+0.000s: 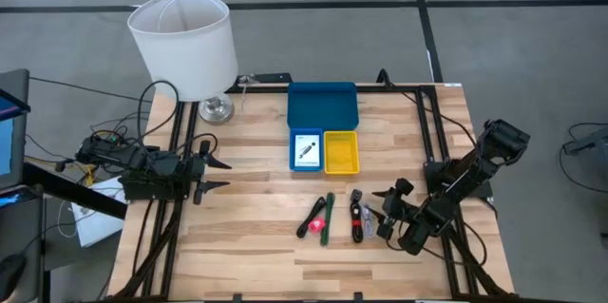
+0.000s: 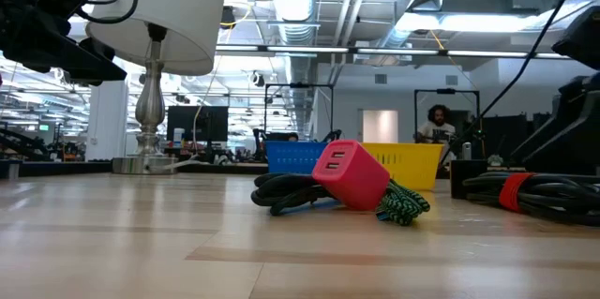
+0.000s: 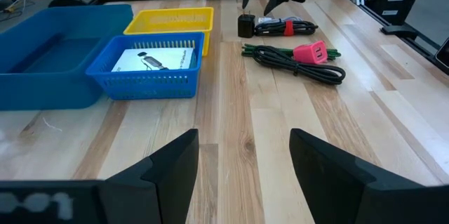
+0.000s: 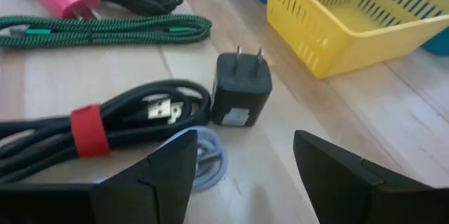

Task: Pick and place items into bin
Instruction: Put the black charger adapter into the yellow bin

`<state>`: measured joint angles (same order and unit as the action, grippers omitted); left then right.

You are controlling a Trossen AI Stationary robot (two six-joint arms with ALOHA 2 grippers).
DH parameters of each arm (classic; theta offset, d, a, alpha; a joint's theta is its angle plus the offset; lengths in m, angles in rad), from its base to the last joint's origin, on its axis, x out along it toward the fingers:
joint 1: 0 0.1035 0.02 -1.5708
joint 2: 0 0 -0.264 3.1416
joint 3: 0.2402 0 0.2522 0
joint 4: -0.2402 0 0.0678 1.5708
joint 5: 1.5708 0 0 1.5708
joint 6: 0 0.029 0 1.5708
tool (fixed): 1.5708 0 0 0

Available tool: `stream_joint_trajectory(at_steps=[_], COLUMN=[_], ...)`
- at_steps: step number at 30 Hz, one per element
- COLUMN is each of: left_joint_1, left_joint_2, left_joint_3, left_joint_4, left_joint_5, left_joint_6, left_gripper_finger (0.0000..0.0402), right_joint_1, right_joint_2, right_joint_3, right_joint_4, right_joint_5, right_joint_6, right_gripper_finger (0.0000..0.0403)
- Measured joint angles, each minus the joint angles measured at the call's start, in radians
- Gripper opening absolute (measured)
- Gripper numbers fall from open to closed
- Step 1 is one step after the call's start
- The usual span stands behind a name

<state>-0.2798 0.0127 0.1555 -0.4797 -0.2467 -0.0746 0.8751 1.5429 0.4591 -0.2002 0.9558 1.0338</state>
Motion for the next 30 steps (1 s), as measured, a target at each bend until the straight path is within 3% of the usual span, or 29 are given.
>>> stream_joint_trajectory(at_steps=[30], left_joint_1=[0.0], left_joint_2=[0.0], left_joint_3=[0.0], left_joint_4=[0.0], left_joint_5=[0.0], left_joint_6=[0.0], left_gripper_finger=[0.0212], right_joint_1=[-0.13], right_joint_2=[0.0], right_joint_3=[-0.018], right_joint_4=[0.155], right_joint_5=[-0.092], right_joint_6=[-0.21], right_gripper_finger=[0.023])
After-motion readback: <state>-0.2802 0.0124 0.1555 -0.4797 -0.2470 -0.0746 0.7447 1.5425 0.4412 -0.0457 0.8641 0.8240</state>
